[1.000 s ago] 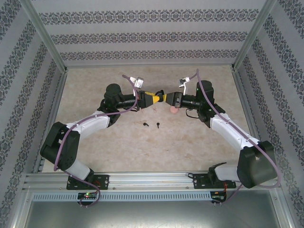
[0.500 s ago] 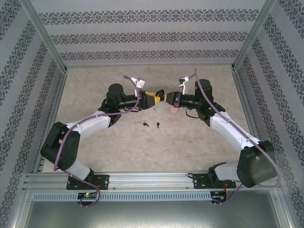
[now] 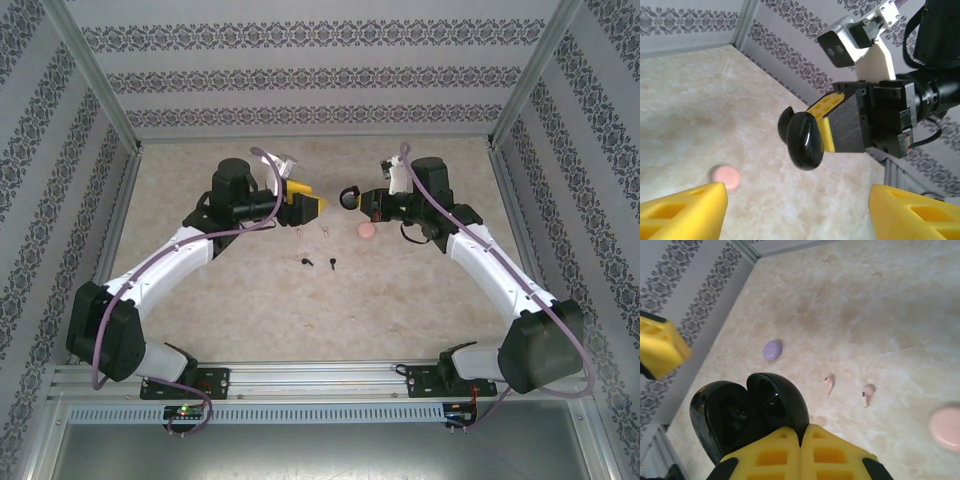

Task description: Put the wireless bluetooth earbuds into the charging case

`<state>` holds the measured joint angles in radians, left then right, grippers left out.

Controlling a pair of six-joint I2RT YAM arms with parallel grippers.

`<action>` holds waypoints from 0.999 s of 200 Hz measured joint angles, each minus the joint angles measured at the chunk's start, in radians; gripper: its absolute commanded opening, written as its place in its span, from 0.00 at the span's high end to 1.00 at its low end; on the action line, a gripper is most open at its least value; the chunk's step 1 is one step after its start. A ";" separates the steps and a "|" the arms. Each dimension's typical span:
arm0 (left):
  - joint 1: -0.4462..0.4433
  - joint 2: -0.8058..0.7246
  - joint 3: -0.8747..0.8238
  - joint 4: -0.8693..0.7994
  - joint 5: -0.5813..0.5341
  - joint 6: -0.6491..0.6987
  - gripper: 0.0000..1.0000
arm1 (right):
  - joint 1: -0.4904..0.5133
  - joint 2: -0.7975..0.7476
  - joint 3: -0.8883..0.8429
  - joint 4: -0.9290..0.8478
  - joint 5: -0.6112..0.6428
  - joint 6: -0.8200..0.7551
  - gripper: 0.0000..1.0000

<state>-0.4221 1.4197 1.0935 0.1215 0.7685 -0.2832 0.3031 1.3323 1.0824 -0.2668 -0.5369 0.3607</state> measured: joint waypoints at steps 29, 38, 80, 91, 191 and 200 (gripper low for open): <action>0.031 0.012 0.113 -0.206 0.006 0.126 0.25 | 0.000 0.027 0.054 -0.073 0.044 -0.076 1.00; 0.036 0.031 0.163 -0.272 0.019 0.167 0.25 | 0.001 0.033 0.064 -0.093 0.054 -0.100 1.00; 0.038 0.182 0.386 -0.562 0.130 0.337 0.25 | 0.027 0.037 0.095 -0.191 0.076 -0.245 1.00; 0.038 0.220 0.421 -0.628 0.159 0.370 0.25 | 0.039 0.038 0.111 -0.214 0.076 -0.282 1.00; 0.004 0.359 0.536 -0.956 0.337 0.575 0.30 | 0.121 0.128 0.255 -0.348 0.023 -0.418 1.00; 0.004 0.360 0.539 -0.964 0.346 0.581 0.31 | 0.125 0.131 0.262 -0.355 0.023 -0.421 1.00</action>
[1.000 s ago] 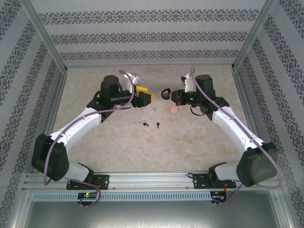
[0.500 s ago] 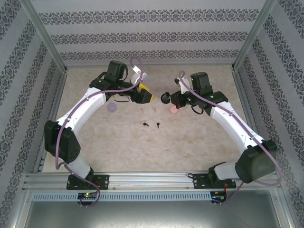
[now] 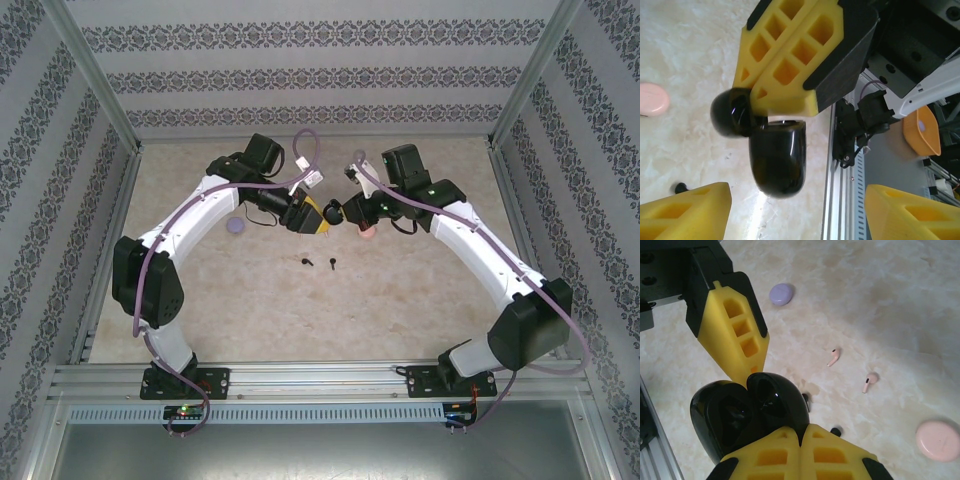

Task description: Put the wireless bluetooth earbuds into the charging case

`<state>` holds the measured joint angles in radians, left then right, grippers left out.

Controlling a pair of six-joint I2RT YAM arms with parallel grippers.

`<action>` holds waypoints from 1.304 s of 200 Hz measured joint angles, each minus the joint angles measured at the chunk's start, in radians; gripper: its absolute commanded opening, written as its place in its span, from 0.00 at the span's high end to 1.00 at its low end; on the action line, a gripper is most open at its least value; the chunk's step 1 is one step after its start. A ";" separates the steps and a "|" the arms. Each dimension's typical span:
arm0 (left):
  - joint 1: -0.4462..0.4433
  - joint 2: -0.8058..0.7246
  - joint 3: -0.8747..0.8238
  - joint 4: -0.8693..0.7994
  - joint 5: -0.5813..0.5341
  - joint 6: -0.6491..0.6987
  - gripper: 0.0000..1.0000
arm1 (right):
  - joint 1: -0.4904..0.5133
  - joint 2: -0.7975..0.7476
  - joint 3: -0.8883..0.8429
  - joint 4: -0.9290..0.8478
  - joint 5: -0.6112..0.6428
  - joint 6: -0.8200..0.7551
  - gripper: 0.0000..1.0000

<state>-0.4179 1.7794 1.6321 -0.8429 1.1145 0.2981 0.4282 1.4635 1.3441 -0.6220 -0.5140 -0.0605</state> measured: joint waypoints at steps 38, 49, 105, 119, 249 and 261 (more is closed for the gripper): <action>0.000 0.021 0.037 -0.034 0.024 0.030 0.35 | 0.023 0.007 0.020 -0.024 -0.003 -0.019 1.00; 0.000 0.032 0.048 -0.042 0.032 0.036 0.38 | 0.029 0.010 0.022 -0.029 -0.003 -0.022 1.00; 0.000 0.066 0.071 -0.089 0.047 0.069 0.50 | 0.039 0.019 0.024 -0.045 0.001 -0.026 1.00; 0.000 0.066 0.075 -0.096 0.049 0.072 0.51 | 0.045 0.020 0.030 -0.048 0.003 -0.026 1.00; 0.000 0.073 0.078 -0.118 0.056 0.084 0.96 | 0.054 0.020 0.035 -0.047 0.014 -0.025 0.93; 0.000 0.073 0.077 -0.113 0.056 0.083 1.00 | 0.055 0.020 0.035 -0.045 0.019 -0.022 0.75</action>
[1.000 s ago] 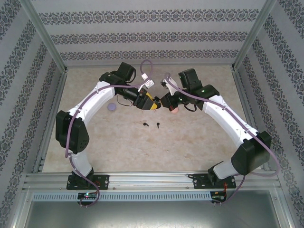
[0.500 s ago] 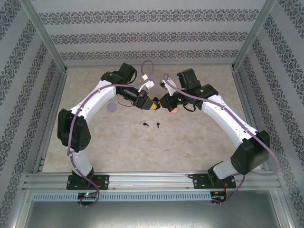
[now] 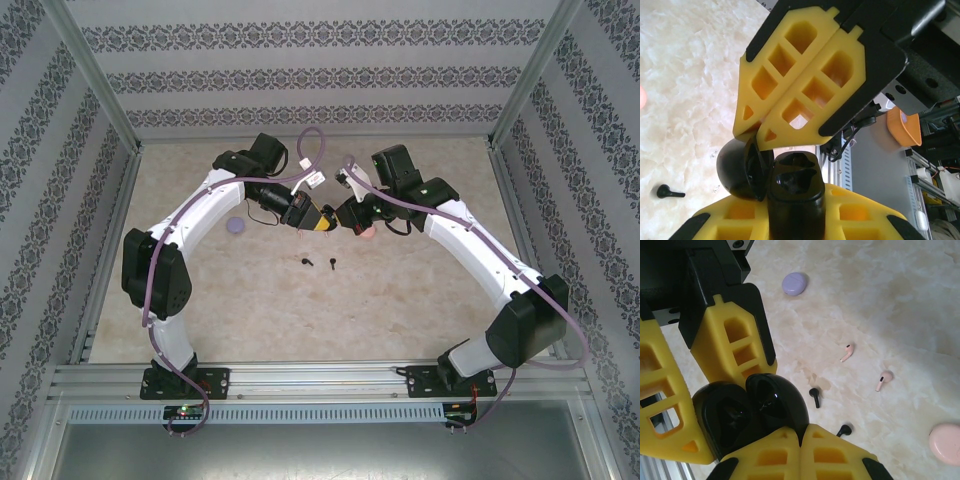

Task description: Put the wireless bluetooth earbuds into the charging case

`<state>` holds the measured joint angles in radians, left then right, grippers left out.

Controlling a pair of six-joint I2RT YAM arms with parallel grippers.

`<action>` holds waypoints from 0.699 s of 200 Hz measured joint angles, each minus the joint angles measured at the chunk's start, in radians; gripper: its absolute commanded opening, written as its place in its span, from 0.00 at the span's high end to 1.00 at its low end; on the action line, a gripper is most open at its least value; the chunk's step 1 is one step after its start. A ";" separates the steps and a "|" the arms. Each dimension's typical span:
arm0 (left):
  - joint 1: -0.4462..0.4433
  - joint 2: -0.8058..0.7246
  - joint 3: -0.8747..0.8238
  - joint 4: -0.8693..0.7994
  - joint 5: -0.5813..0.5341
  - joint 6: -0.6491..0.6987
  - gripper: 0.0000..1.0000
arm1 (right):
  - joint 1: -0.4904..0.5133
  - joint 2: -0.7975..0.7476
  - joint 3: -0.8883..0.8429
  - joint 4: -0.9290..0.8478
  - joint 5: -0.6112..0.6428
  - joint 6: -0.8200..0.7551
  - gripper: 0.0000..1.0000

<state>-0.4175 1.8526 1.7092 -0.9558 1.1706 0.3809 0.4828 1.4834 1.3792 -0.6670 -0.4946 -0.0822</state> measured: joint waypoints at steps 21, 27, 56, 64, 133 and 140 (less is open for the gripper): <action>0.000 -0.012 -0.031 0.039 0.004 -0.021 1.00 | -0.009 -0.011 0.000 0.005 0.034 0.019 0.51; 0.001 -0.020 -0.048 0.064 0.003 -0.028 1.00 | -0.014 -0.018 -0.002 0.008 0.035 0.029 0.48; 0.025 -0.095 -0.194 0.237 -0.021 -0.121 1.00 | -0.039 -0.117 -0.056 0.037 0.035 0.084 0.39; 0.040 -0.130 -0.247 0.296 -0.035 -0.151 1.00 | -0.045 -0.155 -0.082 0.041 0.035 0.104 0.39; 0.105 -0.520 -0.645 0.840 -0.297 -0.399 1.00 | 0.013 -0.149 -0.244 0.067 0.141 0.314 0.36; 0.105 -0.553 -0.682 0.895 -0.339 -0.419 1.00 | 0.026 -0.115 -0.244 0.073 0.150 0.324 0.36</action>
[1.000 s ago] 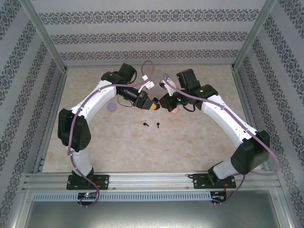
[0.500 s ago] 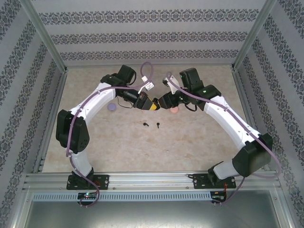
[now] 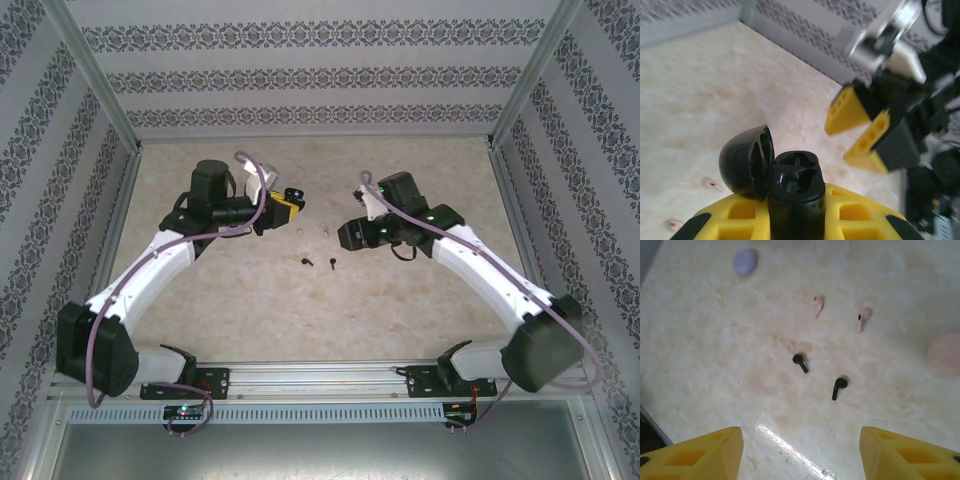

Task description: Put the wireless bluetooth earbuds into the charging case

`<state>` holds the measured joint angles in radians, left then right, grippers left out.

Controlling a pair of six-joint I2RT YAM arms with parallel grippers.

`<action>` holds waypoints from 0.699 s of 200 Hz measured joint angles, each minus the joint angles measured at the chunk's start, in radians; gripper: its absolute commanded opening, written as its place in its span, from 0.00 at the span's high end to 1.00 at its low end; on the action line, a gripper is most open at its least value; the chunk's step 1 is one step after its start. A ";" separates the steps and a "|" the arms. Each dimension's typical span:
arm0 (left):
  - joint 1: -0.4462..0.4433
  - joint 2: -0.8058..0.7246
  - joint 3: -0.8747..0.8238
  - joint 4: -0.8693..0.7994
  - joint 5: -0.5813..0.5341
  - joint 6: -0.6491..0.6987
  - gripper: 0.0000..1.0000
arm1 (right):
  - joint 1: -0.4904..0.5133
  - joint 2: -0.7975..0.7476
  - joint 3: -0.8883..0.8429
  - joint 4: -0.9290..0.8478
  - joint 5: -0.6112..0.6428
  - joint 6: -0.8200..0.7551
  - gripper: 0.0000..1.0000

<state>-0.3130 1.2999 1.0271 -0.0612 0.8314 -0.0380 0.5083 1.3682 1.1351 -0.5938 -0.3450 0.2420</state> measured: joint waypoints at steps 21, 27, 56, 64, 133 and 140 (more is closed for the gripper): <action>0.000 -0.078 -0.095 0.132 -0.122 -0.047 1.00 | 0.039 0.112 0.007 0.010 0.034 0.018 0.36; 0.000 -0.095 -0.119 0.168 -0.154 -0.056 1.00 | 0.050 0.146 0.014 0.010 0.044 0.018 0.36; 0.000 -0.157 -0.227 0.329 -0.283 -0.087 1.00 | 0.121 0.323 0.111 -0.005 0.089 -0.003 0.39; 0.000 -0.167 -0.246 0.358 -0.310 -0.094 1.00 | 0.138 0.367 0.143 -0.008 0.096 -0.022 0.41; 0.000 -0.203 -0.261 0.457 -0.426 -0.197 1.00 | 0.210 0.615 0.335 -0.079 0.147 -0.185 0.46; 0.000 -0.208 -0.262 0.475 -0.435 -0.207 1.00 | 0.210 0.634 0.354 -0.089 0.148 -0.195 0.47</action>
<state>-0.3130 1.0916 0.7647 0.4133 0.3965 -0.2447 0.7181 2.0022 1.4895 -0.6823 -0.1967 0.0467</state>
